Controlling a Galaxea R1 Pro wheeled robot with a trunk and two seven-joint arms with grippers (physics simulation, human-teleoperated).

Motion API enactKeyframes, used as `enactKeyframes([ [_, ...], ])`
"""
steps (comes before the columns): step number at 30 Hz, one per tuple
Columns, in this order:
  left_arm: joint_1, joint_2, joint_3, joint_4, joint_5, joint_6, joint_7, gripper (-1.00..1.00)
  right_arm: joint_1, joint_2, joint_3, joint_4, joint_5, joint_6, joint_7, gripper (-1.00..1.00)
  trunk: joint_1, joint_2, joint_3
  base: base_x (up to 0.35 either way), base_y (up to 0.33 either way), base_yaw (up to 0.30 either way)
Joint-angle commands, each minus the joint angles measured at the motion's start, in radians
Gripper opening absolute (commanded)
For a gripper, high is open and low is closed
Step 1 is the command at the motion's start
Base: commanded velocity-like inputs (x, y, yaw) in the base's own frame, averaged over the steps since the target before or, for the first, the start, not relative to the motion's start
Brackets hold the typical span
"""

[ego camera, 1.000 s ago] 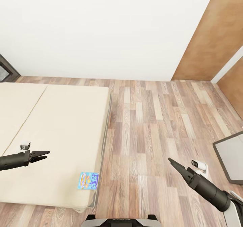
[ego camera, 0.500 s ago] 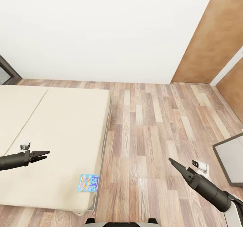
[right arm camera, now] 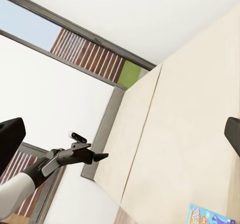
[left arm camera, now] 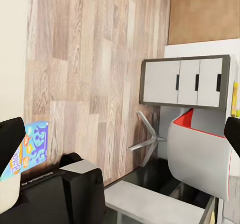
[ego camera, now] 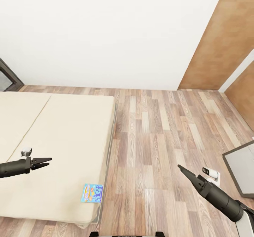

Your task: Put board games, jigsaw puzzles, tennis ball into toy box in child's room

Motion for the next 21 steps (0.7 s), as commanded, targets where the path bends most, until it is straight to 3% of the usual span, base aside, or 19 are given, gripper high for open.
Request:
enactKeyframes([
  [1, -0.001, 0.0, 0.002, -0.001, -0.009, 0.01, -0.008, 1.0, -0.001, 0.0, -0.001, 0.0, -0.003, 0.008, 0.002, 1.0, 0.001, -0.002, 0.0, 0.0, 0.0, 0.0],
  [21, -0.001, 0.0, 0.002, -0.001, -0.009, 0.01, -0.008, 1.0, -0.001, 0.0, -0.015, 0.0, -0.003, 0.006, 0.052, 1.0, 0.001, -0.002, 0.033, 0.0, 0.0, 0.0],
])
